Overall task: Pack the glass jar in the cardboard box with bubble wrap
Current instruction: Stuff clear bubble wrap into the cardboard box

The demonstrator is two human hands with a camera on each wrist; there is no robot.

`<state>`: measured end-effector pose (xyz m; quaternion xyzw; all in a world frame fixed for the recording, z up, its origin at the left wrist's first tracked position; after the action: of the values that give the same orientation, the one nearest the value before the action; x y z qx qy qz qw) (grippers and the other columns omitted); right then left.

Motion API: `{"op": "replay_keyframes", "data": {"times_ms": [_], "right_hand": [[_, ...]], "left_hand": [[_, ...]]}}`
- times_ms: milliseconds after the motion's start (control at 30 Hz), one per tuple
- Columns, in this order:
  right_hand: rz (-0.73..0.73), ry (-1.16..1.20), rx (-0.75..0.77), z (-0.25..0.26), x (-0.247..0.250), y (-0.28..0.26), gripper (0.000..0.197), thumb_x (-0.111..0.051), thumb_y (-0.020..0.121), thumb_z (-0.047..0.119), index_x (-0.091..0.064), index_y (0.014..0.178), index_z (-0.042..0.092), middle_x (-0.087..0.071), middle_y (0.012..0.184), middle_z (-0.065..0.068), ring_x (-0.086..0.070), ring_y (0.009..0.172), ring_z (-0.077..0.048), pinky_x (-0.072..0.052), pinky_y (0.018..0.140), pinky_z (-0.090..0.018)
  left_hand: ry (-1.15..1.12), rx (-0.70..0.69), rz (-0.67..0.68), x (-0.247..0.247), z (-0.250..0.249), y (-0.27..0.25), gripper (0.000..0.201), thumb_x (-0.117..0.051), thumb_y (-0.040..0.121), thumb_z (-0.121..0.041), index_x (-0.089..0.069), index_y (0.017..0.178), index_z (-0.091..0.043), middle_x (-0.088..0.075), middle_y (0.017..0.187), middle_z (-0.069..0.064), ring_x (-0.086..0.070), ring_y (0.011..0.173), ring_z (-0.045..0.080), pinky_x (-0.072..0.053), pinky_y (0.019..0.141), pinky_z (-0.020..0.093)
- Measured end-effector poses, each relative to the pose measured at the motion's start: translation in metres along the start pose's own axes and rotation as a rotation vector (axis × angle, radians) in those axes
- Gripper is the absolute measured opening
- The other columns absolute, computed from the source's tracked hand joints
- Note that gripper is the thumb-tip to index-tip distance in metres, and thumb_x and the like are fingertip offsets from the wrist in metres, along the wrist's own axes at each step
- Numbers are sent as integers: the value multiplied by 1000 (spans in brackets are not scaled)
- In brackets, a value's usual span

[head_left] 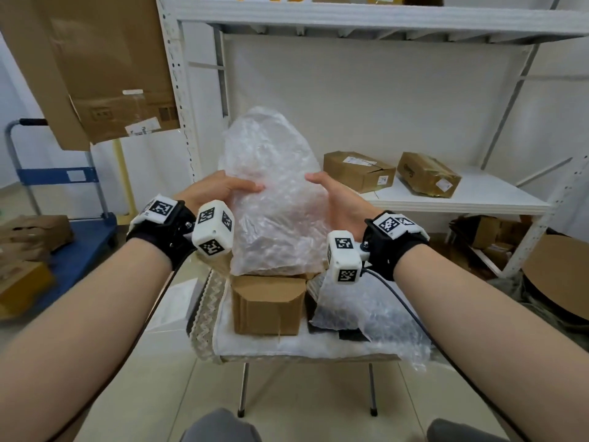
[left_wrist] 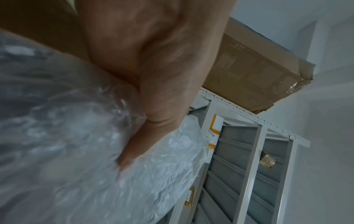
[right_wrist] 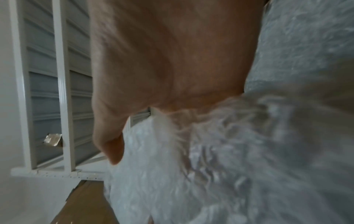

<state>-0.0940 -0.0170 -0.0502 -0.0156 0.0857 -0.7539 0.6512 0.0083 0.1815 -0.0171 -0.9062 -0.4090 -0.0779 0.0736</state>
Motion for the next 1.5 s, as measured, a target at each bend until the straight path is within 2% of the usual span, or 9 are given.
{"op": "replay_keyframes", "data": {"times_ms": [267, 433, 800, 933, 1067, 1233, 1333, 1400, 1500], "right_hand": [[-298, -109, 94, -11, -2, 21, 30, -69, 87, 4, -69, 118, 0, -71, 119, -14, -68, 106, -24, -51, 103, -40], [-526, -350, 88, -26, 20, 45, 37, -66, 81, 9, -69, 118, 4, -68, 122, -6, -62, 114, -24, -49, 104, -42], [-566, -525, 31, -61, 35, 61, 21, -62, 91, 9, -75, 105, 15, -70, 120, -8, -61, 114, -28, -48, 103, -39], [-562, -548, 20, -66, 38, 58, 23, -63, 93, 14, -73, 111, 3, -70, 114, -14, -63, 109, -30, -51, 96, -38], [-564, -538, 10, -65, 33, 51, 25, -58, 93, 12, -68, 111, -2, -69, 112, -17, -63, 109, -33, -50, 93, -37], [-609, -353, 153, -63, 22, 41, 67, -61, 82, 25, -31, 142, 22, -47, 129, -3, -53, 108, -22, -45, 101, -38], [-583, -504, 315, -53, 13, 31, 87, -56, 90, 10, -6, 153, 43, -26, 134, -2, -48, 91, -19, -44, 92, -33], [-508, -707, 369, -46, 1, 26, 96, -49, 89, -3, -3, 150, 55, -31, 135, -8, -57, 86, -27, -52, 85, -39], [-361, -903, 344, -45, -12, 31, 98, -41, 85, -12, -13, 150, 55, -35, 140, -19, -52, 113, -36, -42, 84, -32]], "left_hand": [[164, 0, -75, -6, 6, 20, 19, -76, 81, -11, -66, 96, -6, -74, 77, 6, -69, 67, 25, -54, 52, 26], [661, 85, 59, -16, 22, 46, 45, -68, 86, -44, -64, 114, -8, -69, 109, 7, -68, 97, 25, -55, 93, 42], [1479, 236, 363, -61, 56, 58, 24, -60, 89, -34, -64, 110, -22, -66, 118, 2, -61, 97, 23, -49, 83, 29], [1438, 311, 495, -67, 82, 70, 40, -60, 94, -29, -56, 133, -19, -58, 133, 3, -57, 116, 24, -45, 95, 27], [1323, 256, 467, -55, 102, 90, 32, -69, 80, -35, -73, 107, -18, -75, 103, 1, -69, 97, 25, -56, 91, 44], [1308, 200, 398, -56, 98, 82, 20, -62, 85, -18, -74, 98, -9, -74, 97, 7, -69, 88, 25, -58, 87, 40], [1315, 192, 359, -56, 93, 82, 25, -52, 88, -8, -69, 104, 0, -71, 106, 14, -67, 96, 32, -57, 88, 44], [1313, 185, 358, -53, 89, 82, 22, -52, 87, -6, -69, 100, 1, -71, 105, 15, -67, 97, 34, -56, 85, 44], [1380, 161, 290, -42, 82, 81, 11, -58, 87, -14, -67, 92, -8, -70, 93, 5, -65, 91, 25, -58, 80, 36]]}}
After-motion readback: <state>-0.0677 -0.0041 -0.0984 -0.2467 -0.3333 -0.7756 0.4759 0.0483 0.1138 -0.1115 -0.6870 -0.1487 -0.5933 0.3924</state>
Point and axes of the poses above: each hand's wrist, its own y-axis towards the middle knuckle, its own x-axis out of the back of the hand, z = x × y, the point moved 3 cm from there along y, towards the middle knuckle
